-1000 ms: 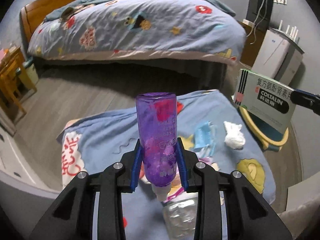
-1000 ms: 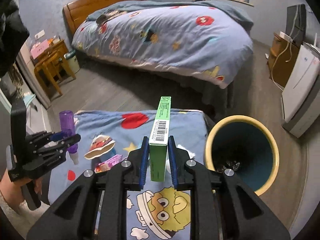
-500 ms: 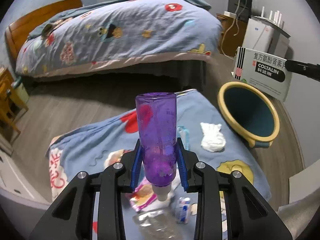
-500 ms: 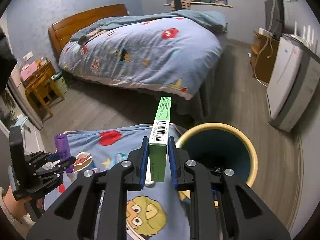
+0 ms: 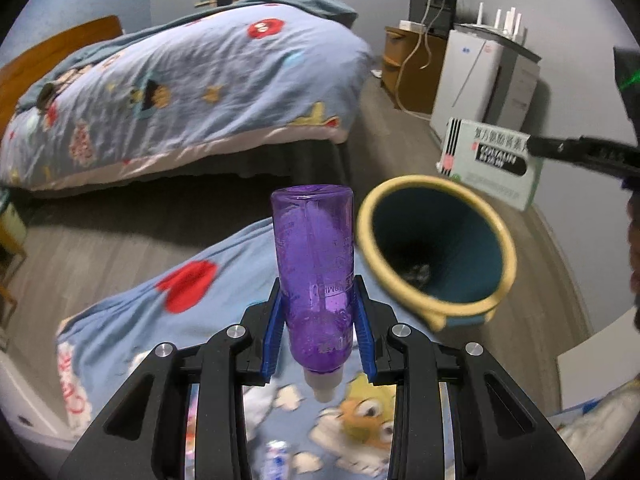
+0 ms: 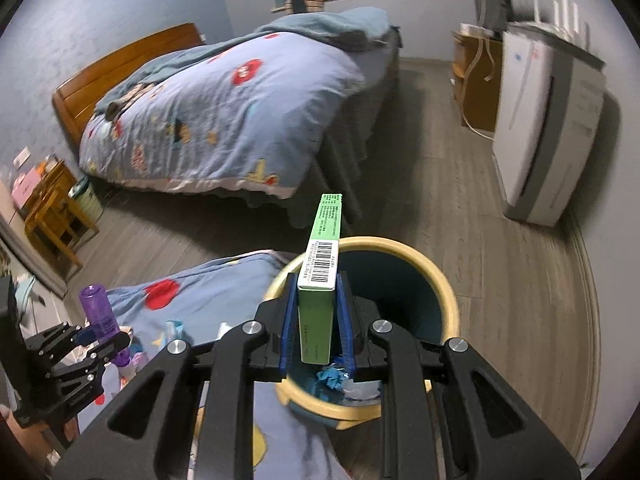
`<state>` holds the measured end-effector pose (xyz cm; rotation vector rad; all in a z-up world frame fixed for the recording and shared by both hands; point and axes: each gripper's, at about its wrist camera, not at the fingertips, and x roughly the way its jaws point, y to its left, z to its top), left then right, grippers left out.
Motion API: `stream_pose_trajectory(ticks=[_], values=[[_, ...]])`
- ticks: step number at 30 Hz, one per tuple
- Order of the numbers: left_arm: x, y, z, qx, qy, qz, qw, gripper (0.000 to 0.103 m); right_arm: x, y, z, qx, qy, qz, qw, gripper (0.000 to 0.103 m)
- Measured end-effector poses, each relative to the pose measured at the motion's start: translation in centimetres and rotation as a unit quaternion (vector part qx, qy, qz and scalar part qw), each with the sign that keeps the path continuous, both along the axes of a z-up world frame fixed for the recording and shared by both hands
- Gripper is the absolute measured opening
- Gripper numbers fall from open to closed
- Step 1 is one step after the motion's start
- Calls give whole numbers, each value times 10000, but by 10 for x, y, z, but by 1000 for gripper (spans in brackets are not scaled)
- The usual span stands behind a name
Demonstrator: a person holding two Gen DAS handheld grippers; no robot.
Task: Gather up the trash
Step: 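Carry the purple bottle and COLTALIN box over the bin with both grippers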
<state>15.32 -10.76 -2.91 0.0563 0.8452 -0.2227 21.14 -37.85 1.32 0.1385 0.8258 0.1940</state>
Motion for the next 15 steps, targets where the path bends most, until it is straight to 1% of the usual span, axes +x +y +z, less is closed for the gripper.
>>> stream_pose_trajectory(ticks=[3,10,15], values=[[10,-22,1,-76,16,-190,9998,33,5,-15,-8,75,115,-163,9998,19],[26,-72,9,50,-171,-686,9975,33,16,-29,-24,132,319,-275,9990,19],[35,-97,7,173,-229,-951,9951,33,25,-34,-40,260,562,-378,9974,19]])
